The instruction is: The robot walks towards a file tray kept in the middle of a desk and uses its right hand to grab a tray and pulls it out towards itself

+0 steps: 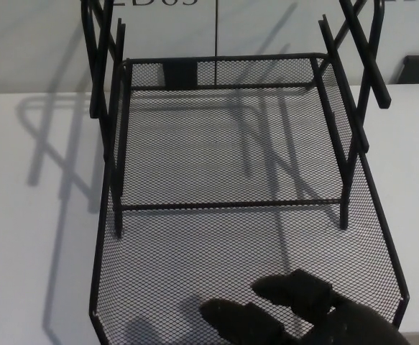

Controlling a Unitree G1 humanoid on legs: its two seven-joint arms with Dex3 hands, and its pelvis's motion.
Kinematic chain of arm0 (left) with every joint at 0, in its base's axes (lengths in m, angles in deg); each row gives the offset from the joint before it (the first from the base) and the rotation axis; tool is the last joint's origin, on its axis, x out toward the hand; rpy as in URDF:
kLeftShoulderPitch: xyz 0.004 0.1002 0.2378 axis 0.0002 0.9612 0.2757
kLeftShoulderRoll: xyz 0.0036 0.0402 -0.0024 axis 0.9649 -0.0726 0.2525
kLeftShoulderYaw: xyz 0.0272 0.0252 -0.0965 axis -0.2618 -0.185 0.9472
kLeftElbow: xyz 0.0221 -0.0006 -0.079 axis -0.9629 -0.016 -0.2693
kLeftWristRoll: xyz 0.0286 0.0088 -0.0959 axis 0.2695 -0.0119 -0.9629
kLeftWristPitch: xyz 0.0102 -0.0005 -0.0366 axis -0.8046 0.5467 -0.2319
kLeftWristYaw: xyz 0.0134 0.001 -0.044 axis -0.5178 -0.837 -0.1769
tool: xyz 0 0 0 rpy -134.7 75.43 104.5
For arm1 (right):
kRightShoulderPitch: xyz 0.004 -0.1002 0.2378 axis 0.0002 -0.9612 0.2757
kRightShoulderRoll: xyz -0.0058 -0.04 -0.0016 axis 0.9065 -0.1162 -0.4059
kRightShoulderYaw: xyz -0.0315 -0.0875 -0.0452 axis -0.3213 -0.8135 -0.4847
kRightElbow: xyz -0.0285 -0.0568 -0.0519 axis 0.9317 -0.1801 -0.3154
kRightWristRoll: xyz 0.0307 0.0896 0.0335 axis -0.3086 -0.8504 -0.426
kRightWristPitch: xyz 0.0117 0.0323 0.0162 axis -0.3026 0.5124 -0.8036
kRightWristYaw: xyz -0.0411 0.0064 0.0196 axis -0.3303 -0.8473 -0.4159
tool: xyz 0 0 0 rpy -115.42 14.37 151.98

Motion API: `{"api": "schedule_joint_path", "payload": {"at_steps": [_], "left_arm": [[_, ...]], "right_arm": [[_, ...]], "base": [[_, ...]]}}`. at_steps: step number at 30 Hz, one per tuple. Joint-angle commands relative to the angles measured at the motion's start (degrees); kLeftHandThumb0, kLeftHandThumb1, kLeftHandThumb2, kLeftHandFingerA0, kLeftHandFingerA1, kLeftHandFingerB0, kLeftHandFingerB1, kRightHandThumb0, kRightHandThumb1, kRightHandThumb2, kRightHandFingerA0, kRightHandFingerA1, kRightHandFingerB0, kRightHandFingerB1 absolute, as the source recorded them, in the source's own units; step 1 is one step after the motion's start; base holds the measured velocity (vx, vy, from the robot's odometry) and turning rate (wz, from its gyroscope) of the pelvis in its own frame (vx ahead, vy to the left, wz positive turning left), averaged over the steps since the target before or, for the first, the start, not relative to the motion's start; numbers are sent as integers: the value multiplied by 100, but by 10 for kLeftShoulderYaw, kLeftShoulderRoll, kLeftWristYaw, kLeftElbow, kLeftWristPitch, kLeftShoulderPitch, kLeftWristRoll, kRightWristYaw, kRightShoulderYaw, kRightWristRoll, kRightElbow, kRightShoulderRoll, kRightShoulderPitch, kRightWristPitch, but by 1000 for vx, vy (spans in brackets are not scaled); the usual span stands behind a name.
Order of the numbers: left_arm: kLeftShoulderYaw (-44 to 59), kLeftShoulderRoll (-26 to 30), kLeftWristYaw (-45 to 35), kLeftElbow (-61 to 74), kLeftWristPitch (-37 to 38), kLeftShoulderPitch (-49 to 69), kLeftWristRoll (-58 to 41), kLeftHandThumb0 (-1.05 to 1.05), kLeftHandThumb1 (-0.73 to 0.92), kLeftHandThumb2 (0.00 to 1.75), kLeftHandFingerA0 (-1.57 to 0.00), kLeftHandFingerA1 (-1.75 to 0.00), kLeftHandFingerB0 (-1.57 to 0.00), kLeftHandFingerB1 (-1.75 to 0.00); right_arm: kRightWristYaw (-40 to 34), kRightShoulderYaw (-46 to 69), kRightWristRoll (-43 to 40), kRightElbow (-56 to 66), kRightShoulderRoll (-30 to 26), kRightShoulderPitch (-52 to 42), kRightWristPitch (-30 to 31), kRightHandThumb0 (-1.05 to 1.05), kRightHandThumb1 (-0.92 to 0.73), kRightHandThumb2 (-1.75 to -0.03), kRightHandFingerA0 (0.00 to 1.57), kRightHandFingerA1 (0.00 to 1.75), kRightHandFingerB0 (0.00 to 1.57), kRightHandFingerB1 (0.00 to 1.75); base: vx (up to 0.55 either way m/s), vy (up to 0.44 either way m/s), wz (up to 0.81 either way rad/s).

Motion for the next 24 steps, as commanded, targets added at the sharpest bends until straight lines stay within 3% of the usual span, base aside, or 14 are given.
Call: {"api": "schedule_joint_path", "payload": {"at_steps": [1, 3, 4, 5, 6, 7, 9, 12, 14, 15, 16, 17, 23, 24], "left_arm": [[11, 20, -27, 1, -7, 2, -10, -32, 60, 67, -34, -54, -16, -40], [12, 22, -25, 3, -6, 4, -8, -31, 61, 67, -34, -54, -16, -40], [12, 21, -22, -2, -3, 3, -8, -31, 60, 67, -35, -54, -16, -41], [12, 20, -22, -8, 1, 1, -9, -31, 60, 67, -35, -54, -16, -41], [12, 18, -22, -11, 2, 0, -11, -32, 60, 67, -35, -55, -16, -41], [10, 18, -22, -8, 0, 1, -8, -32, 60, 67, -35, -54, -16, -41], [9, 18, -19, -5, -1, 2, -5, -31, 60, 67, -35, -54, -16, -41], [9, 16, -16, -13, 6, -1, -6, -31, 61, 67, -35, -54, -16, -41], [7, 15, -13, -15, 6, -7, -1, -31, 61, 66, -37, -54, -17, -41], [7, 15, -14, -16, 6, -10, -1, -32, 61, 66, -37, -55, -16, -41], [6, 14, -17, -17, 7, -13, -2, -32, 61, 66, -37, -55, -16, -41], [7, 13, -19, -16, 3, -15, -4, -32, 61, 67, -36, -55, -15, -41], [9, 4, -17, 19, -33, -9, -2, -29, 62, 64, -36, -52, -17, -39], [11, 4, -18, 24, -36, -9, -3, -29, 62, 65, -37, -53, -17, -39]], "right_arm": [[-106, 146, -411, 49, 34, -24, -314, -38, -63, -60, 39, 52, 53, 40], [-84, 193, -474, 49, 14, 8, -306, -42, -66, -60, 24, 53, 43, 42], [-68, 255, -513, 49, -14, 47, -294, -58, -72, -62, 1, 66, 19, 48], [-56, 295, -526, 49, -38, 81, -283, -58, -72, -62, 1, 66, 19, 48], [-87, 323, -512, 49, -38, 170, -294, -60, -49, -84, 6, 58, 12, 49], [-120, 329, -505, 49, -10, 207, -292, -56, -57, -58, 12, 55, 22, 40], [-178, 280, -459, 49, 89, 237, -274, -40, -57, -57, 36, 58, 43, 41], [-235, 268, -374, 49, 152, 328, -222, -43, -72, -62, 35, 69, 37, 51], [-190, 308, -524, 49, 135, 376, -173, -86, -89, -66, 32, 66, 16, 49], [-188, 403, -645, 49, 53, 415, -149, -101, -69, -112, 27, 66, 9, 53], [-182, 423, -699, 49, 41, 447, -128, -101, -69, -112, 27, 66, 9, 53], [-168, 433, -786, 49, 30, 453, -123, -98, -73, -64, 22, 60, 24, 44], [-212, 556, -906, 49, -32, 267, -214, -97, -66, -61, 20, 53, 21, 37], [-214, 574, -908, 49, -29, 263, -210, -95, -52, -94, 15, 57, 17, 46]], "base": [[0, 0, 0], [0, 0, 0], [0, 0, 0], [0, 0, 0], [0, 0, 0], [0, 0, 0], [0, 0, 0], [0, 0, 0], [0, 0, 0], [0, 0, 0], [0, 0, 0], [0, 0, 0], [0, 0, 0], [0, 0, 0]]}}
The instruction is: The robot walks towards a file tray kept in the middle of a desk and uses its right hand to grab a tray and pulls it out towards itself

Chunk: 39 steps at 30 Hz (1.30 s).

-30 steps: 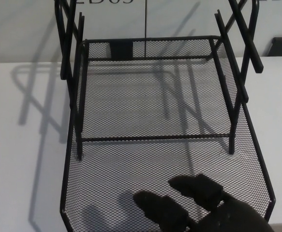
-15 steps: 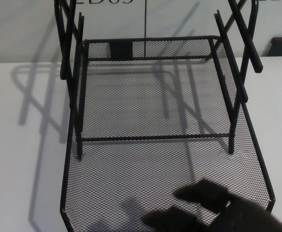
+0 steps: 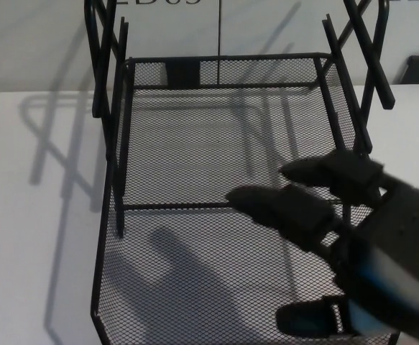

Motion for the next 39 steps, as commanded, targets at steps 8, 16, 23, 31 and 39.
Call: {"api": "schedule_joint_path", "payload": {"at_steps": [8, 16, 23, 31, 39], "left_arm": [[21, 3, -13, 25, -23, 1, -17, -23, 44, 90, -33, -62, -10, -50], [23, -1, -11, 27, -35, 4, -19, -23, 44, 90, -31, -60, -10, -50], [20, 1, -10, 23, -34, 6, -14, -23, 45, 91, -29, -59, -10, -50], [20, -3, -10, 17, -32, 3, -17, -22, 45, 90, -30, -60, -10, -50], [21, -7, -3, 12, -26, 0, -16, -22, 44, 90, -31, -60, -11, -51]], "right_arm": [[-172, 474, -858, 46, -62, -25, -178, -91, -53, -58, 8, 58, 11, 37], [-95, 636, -985, -67, -47, -131, -211, -91, -55, -58, 9, 54, 11, 37], [30, 743, -1120, -188, -16, -163, -162, -84, -58, -58, 10, 54, 11, 37], [126, 817, -1181, -355, 18, -134, -34, -81, -49, -88, 13, 57, 5, 45], [109, 823, -1157, -400, 23, -133, 32, -87, -60, -60, 13, 59, 21, 43]], "base": [[0, 0, 0], [0, 0, 0], [0, 0, 0], [0, 0, 0], [0, 0, 0]]}}
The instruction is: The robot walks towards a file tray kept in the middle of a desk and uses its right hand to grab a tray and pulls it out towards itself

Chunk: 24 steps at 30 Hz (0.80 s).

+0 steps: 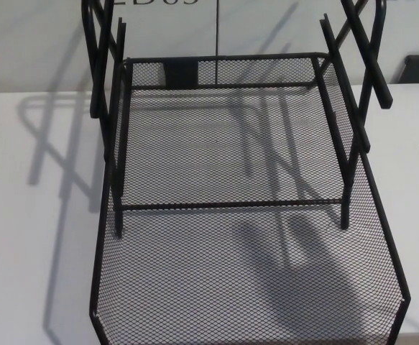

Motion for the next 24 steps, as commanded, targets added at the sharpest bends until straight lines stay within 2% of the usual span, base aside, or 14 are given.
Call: {"api": "schedule_joint_path", "payload": {"at_steps": [1, 2, 3, 4, 5, 6, 7, 8, 13, 14, 16, 17, 22, 24], "left_arm": [[20, -2, -2, 5, -27, 1, -14, -23, 44, 90, -31, -60, -11, -51], [20, -2, -2, 6, -27, 2, -14, -23, 44, 90, -31, -60, -11, -51], [20, -1, -2, 8, -28, 2, -13, -23, 44, 90, -32, -61, -11, -51], [22, -2, -4, 9, -29, 0, -17, -22, 44, 90, -32, -61, -11, -51], [23, -2, -4, 9, -30, -1, -17, -23, 44, 90, -31, -61, -11, -51], [23, -2, -4, 10, -31, -2, -17, -23, 45, 90, -32, -61, -11, -51], [23, -3, -3, 10, -33, -3, -16, -23, 45, 90, -31, -60, -11, -51], [23, -3, -3, 10, -34, -6, -15, -23, 45, 90, -31, -60, -11, -51], [25, -4, -4, 8, -26, -10, -20, -24, 44, 90, -32, -61, -11, -51], [25, -5, -5, 7, -26, -10, -22, -24, 44, 91, -31, -61, -11, -51], [25, -6, -5, 6, -26, -11, -23, -24, 44, 91, -31, -61, -11, -51], [25, -7, -4, 10, -33, -10, -20, -24, 45, 91, -31, -61, -11, -51], [29, -5, -5, 11, -40, -10, -21, -23, 45, 91, -30, -60, -11, -50], [31, -4, -4, 7, -36, -11, -23, -23, 45, 91, -30, -60, -11, -51]], "right_arm": [[97, 456, -863, -314, 71, -6, 65, -84, -49, -91, 23, 63, 17, 51], [101, 457, -862, -317, 70, -6, 66, -84, -49, -91, 23, 63, 17, 51], [107, 456, -860, -322, 71, -5, 73, -93, -53, -93, 44, 68, 29, 54], [125, 452, -840, -343, 71, 2, 76, -88, -55, -65, 75, 70, 61, 55], [142, 452, -846, -354, 69, 6, 91, -89, -49, -96, 87, 74, 74, 64], [168, 448, -824, -373, 66, 10, 86, -81, -65, -61, 125, 88, 105, 65], [183, 437, -765, -393, 62, 8, 56, -96, -61, -99, 147, 105, 124, 86], [207, 431, -763, -403, 61, 9, 71, -82, -68, -63, 153, 95, 134, 75], [365, 363, -741, -428, 60, -10, 120, -71, -61, -59, 153, 108, 139, 86], [367, 336, -718, -418, 66, -28, 131, -73, -46, -84, 148, 123, 134, 102], [366, 312, -692, -405, 70, -49, 132, -73, -46, -84, 147, 130, 135, 104], [406, 291, -700, -408, 68, -56, 172, -54, -56, -57, 145, 114, 130, 86], [426, 239, -638, -410, 58, -85, 167, -61, -47, -55, 143, 118, 131, 82], [419, 214, -607, -402, 57, -96, 151, -61, -35, -72, 140, 133, 133, 110]], "base": [[0, 0, 0], [0, 0, 0], [0, 0, 0], [0, 0, 0], [0, 0, 0], [0, 0, 0], [0, 0, 0], [0, 0, 0], [0, 0, 0], [0, 0, 0], [0, 0, 0], [0, 0, 0], [0, 0, 0], [0, 0, 0]]}}
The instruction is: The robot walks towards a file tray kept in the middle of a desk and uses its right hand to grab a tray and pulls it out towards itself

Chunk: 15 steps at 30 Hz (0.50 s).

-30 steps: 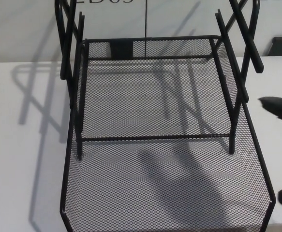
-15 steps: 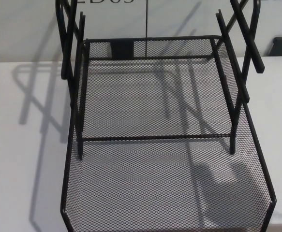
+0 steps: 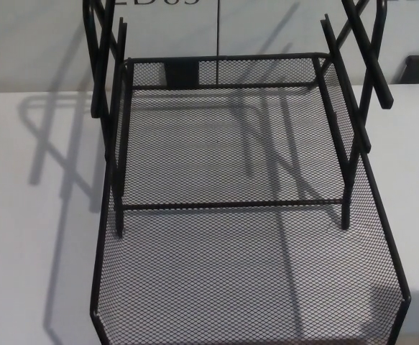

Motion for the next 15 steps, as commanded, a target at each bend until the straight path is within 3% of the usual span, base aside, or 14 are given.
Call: {"api": "schedule_joint_path", "payload": {"at_steps": [1, 2, 3, 4, 5, 6, 8, 10, 11, 14, 15], "left_arm": [[32, -1, -3, 0, -36, -7, -24, -23, 45, 91, -30, -60, -11, -50], [36, -3, -1, -3, -35, -5, -29, -22, 45, 91, -30, -60, -11, -50], [40, -4, -3, -4, -35, -3, -36, -22, 45, 91, -30, -60, -11, -50], [43, -5, -1, -5, -31, 1, -38, -22, 46, 91, -30, -60, -11, -51], [46, -8, 1, -7, -29, 8, -43, -22, 46, 92, -30, -60, -11, -51], [48, -11, 6, -10, -27, 16, -45, -22, 46, 92, -30, -60, -12, -51], [51, -17, 11, -16, -24, 25, -46, -21, 46, 92, -30, -60, -12, -51], [64, -25, 17, -17, -29, 33, -52, -21, 47, 92, -29, -60, -11, -51], [71, -27, 21, -21, -25, 40, -54, -21, 46, 92, -30, -60, -11, -51], [92, -35, 28, -44, -11, 39, -66, -21, 47, 92, -30, -61, -11, -51], [97, -37, 33, -52, -5, 38, -68, -24, 46, 93, -31, -62, -11, -52]], "right_arm": [[305, 57, -414, -210, 55, -49, 128, -55, -36, -70, 137, 138, 132, 113], [290, 28, -383, -208, 66, -48, 99, -56, -37, -73, 138, 130, 131, 108], [287, 7, -370, -212, 77, -42, 88, -55, -47, -55, 139, 120, 133, 87], [263, -25, -323, -212, 84, -44, 49, -63, -53, -56, 138, 119, 132, 90], [225, -61, -261, -206, 92, -52, 5, -74, -44, -81, 136, 120, 130, 105], [189, -96, -201, -217, 100, -54, -25, -67, -42, -88, 142, 123, 119, 101], [156, -134, -147, -234, 102, -53, -27, -71, -44, -87, 139, 120, 118, 101], [114, -182, -88, -294, 112, -15, -19, -73, -45, -83, 133, 116, 124, 112], [97, -200, -65, -338, 115, 6, -22, -63, -58, -58, 130, 123, 125, 113], [36, -239, -1, -468, 112, 80, -20, -65, -58, -58, 125, 135, 123, 110], [18, -249, 13, -522, 111, 110, -26, -69, -46, -79, 127, 126, 121, 104]], "base": [[0, 0, 0], [0, 0, 0], [0, 0, 0], [0, 0, 0], [0, 0, 0], [0, 0, 0], [0, 0, 0], [0, 0, 0], [0, 0, 0], [0, 0, 0], [0, 0, 0]]}}
